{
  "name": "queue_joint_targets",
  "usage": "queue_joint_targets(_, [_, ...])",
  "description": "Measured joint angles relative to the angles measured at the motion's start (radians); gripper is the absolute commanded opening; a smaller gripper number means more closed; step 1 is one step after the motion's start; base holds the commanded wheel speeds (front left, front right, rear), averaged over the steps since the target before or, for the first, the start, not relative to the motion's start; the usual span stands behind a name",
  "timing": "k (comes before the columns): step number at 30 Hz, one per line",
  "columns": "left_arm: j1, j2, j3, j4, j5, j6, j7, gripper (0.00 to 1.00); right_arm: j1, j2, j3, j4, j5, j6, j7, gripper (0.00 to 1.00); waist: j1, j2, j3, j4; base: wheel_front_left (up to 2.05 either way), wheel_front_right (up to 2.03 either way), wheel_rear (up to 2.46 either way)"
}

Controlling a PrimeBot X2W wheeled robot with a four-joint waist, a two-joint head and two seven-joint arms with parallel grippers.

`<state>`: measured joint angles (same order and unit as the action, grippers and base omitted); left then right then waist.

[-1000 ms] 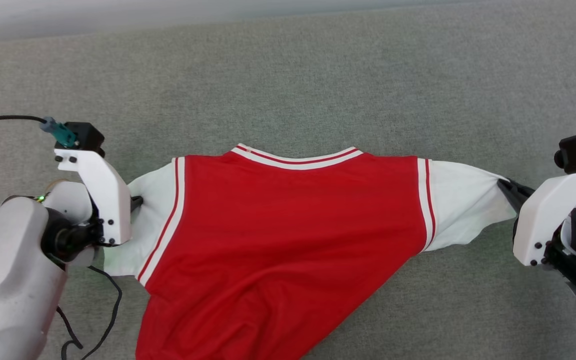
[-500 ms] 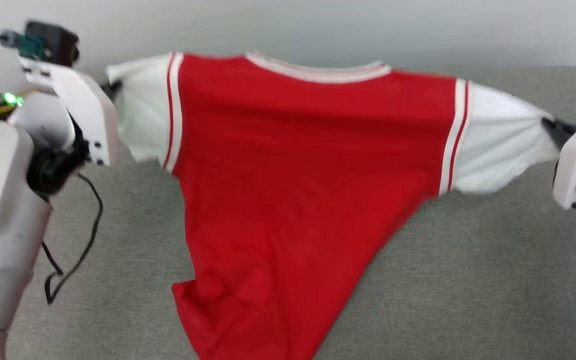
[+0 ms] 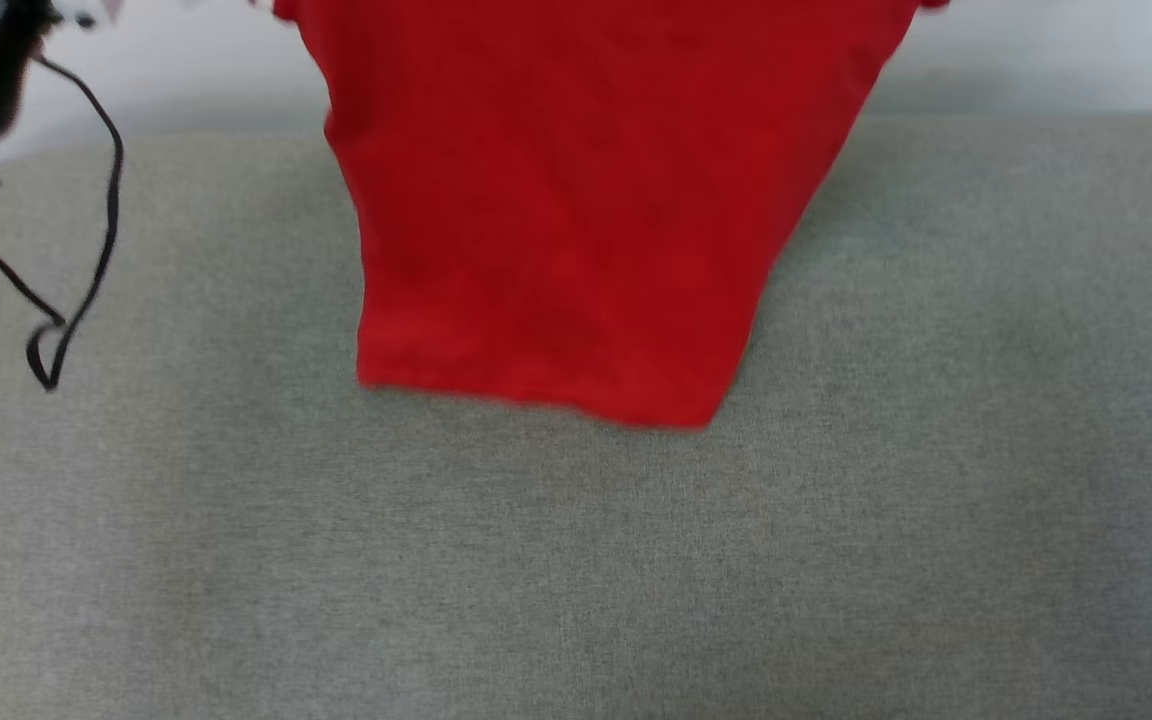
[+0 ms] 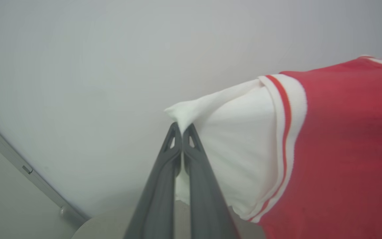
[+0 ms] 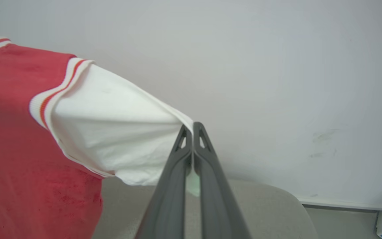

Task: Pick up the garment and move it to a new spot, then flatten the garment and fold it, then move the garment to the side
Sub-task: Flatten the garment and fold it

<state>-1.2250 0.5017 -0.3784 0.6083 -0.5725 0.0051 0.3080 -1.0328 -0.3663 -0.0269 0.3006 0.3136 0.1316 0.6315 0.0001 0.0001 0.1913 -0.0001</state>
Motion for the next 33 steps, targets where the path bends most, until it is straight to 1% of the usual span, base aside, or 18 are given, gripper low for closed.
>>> queue_joint_targets(8, [-0.203, 0.007, 0.043, 0.016, 0.032, 0.015, -0.146, 0.0, -0.279, 0.033, 0.0, 0.098, -0.074, 0.0, -0.161, 0.0, 0.0, 0.0, 0.129, -0.018, 0.0, 0.0, 0.0])
queue_joint_targets(14, [-0.328, 0.023, 0.061, 0.018, 0.051, 0.022, -0.212, 0.0, -0.451, 0.05, 0.014, 0.175, -0.112, 0.0, -0.265, 0.0, 0.0001, 0.0, 0.235, -0.039, 0.0, 0.0, 0.0])
queue_joint_targets(16, [-0.367, 0.02, 0.066, 0.018, 0.053, 0.024, -0.236, 0.0, -0.515, 0.05, 0.022, 0.227, -0.113, 0.0, -0.313, 0.0, 0.0001, 0.0, 0.289, -0.046, 0.0, 0.0, 0.0])
queue_joint_targets(20, [-0.399, 0.01, 0.07, 0.025, 0.051, 0.027, -0.268, 0.0, -0.579, 0.054, 0.042, 0.286, -0.11, 0.0, -0.369, 0.0, 0.0001, 0.0, 0.356, -0.053, 0.0, 0.0, 0.0])
queue_joint_targets(24, [-0.408, -0.003, 0.076, 0.025, 0.049, 0.032, -0.307, 0.0, -0.631, 0.063, 0.084, 0.339, -0.093, 0.0, -0.422, 0.0, 0.0001, 0.0, 0.417, -0.058, 0.0, 0.0, 0.0])
queue_joint_targets(33, [-0.39, -0.034, 0.097, 0.04, 0.014, 0.033, -0.38, 0.0, -0.693, 0.071, 0.188, 0.479, -0.019, 0.0, -0.483, 0.0, 0.0001, 0.0, 0.509, -0.057, 0.0, 0.0, 0.0])
